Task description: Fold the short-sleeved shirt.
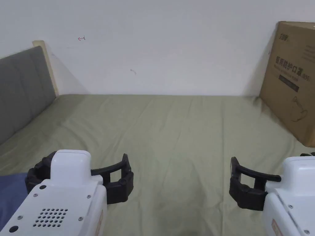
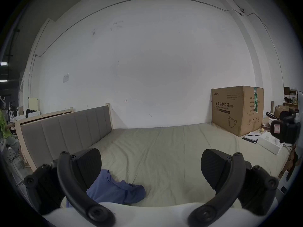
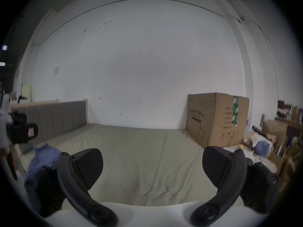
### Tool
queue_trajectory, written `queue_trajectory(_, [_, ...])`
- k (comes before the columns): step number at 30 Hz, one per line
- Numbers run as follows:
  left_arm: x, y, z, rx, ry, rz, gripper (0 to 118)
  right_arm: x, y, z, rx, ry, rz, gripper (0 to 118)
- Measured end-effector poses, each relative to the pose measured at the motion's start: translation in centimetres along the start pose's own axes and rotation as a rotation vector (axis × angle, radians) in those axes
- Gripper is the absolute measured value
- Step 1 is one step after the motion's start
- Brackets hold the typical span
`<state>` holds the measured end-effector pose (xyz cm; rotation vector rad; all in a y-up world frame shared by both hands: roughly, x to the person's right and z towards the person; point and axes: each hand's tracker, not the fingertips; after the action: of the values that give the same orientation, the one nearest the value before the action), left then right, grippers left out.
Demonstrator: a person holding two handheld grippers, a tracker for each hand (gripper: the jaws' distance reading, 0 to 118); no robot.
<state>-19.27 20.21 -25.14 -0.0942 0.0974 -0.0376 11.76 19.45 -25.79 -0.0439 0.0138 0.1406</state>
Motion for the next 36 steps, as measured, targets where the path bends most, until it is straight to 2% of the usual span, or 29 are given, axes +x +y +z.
queue_trajectory(1, [-0.1,-0.1,-0.1,-0.003,-0.010,0.037,118,-0.5,0.0,0.0,0.007,-0.010,0.061,118])
queue_trajectory(2, [-0.7,-0.2,-0.1,-0.005,-0.076,0.187,118,-1.5,0.2,0.1,0.005,-0.050,0.158,118])
queue_trajectory(4, [-2.8,-1.1,-0.5,-0.017,-0.228,0.623,118,-3.7,-0.2,-0.2,-0.008,-0.135,0.425,118])
queue_trajectory(6, [-4.3,-3.7,-1.4,-0.039,-0.315,1.041,118,-5.5,-1.3,-0.5,0.013,-0.126,0.680,118])
queue_trajectory(7, [-4.9,-4.7,-1.6,-0.097,-0.270,1.167,118,-6.2,-1.9,-0.4,0.027,-0.114,0.792,118])
queue_trajectory(8, [-5.2,-5.3,-1.9,-0.183,-0.203,1.201,118,-6.8,-2.4,-0.4,0.036,-0.107,0.877,118])
queue_trajectory(9, [-5.3,-5.9,-2.1,-0.194,-0.175,1.165,117,-7.2,-2.7,-0.3,0.039,-0.115,0.898,118])
queue_trajectory(10, [-5.5,-6.5,-2.2,-0.152,-0.147,1.092,117,-7.2,-2.6,-0.2,0.033,-0.101,0.836,118])
queue_trajectory(12, [-4.6,-5.7,-1.4,-0.151,-0.042,0.864,118,-6.3,-1.7,-0.1,-0.009,-0.028,0.621,118])
queue_trajectory(13, [-4.4,-5.0,-1.3,-0.148,-0.013,0.772,117,-5.4,-1.0,-0.3,-0.035,-0.017,0.461,118])
queue_trajectory(15, [-4.2,-3.3,-1.5,-0.115,-0.016,0.610,118,-3.3,-0.1,-0.7,-0.058,-0.009,0.191,118])
queue_trajectory(16, [-3.5,-2.0,-1.3,-0.078,0.020,0.466,118,-1.5,0.3,-0.9,-0.058,0.014,0.010,118])
queue_trajectory(18, [-1.7,-0.4,-0.6,0.041,0.067,0.155,118,1.1,0.0,-1.1,-0.032,0.037,-0.276,118])
queue_trajectory(19, [-0.9,-0.3,-0.3,0.110,0.091,-0.043,118,2.2,-0.5,-1.1,-0.008,0.046,-0.409,118])
queue_trajectory(20, [-0.1,-0.4,-0.2,0.154,0.102,-0.204,118,3.0,-1.0,-1.1,-0.002,0.042,-0.493,118])
queue_trajectory(21, [0.4,-0.4,-0.4,0.143,0.124,-0.272,118,3.2,-1.4,-1.2,-0.008,-0.007,-0.502,118])
queue_trajectory(22, [0.5,-0.2,-0.5,0.098,0.131,-0.273,118,3.2,-1.6,-1.2,-0.003,-0.031,-0.453,118])
queue_trajectory(24, [-0.1,-0.2,-0.5,0.029,0.055,-0.104,118,2.4,-1.8,-1.1,-0.009,-0.074,-0.310,118])
queue_trajectory(25, [-0.3,-0.3,-0.5,0.031,0.030,-0.044,118,2.3,-1.8,-1.0,-0.012,-0.076,-0.287,118])
queue_trajectory(26, [-0.4,-0.6,-0.6,0.045,0.016,-0.011,118,2.3,-1.8,-1.0,-0.007,-0.066,-0.311,118])
queue_trajectory(29, [-0.3,-0.3,-0.8,0.014,0.036,-0.052,118,2.3,-1.3,-1.0,-0.009,-0.041,-0.355,118])
queue_trajectory(32, [0.0,0.0,-0.6,0.028,0.029,-0.066,118,2.2,-0.9,-1.1,-0.002,-0.057,-0.321,118])
queue_trajectory(36, [-0.3,0.3,-0.8,0.009,-0.007,-0.002,118,1.9,-0.5,-0.9,0.001,-0.065,-0.263,118])
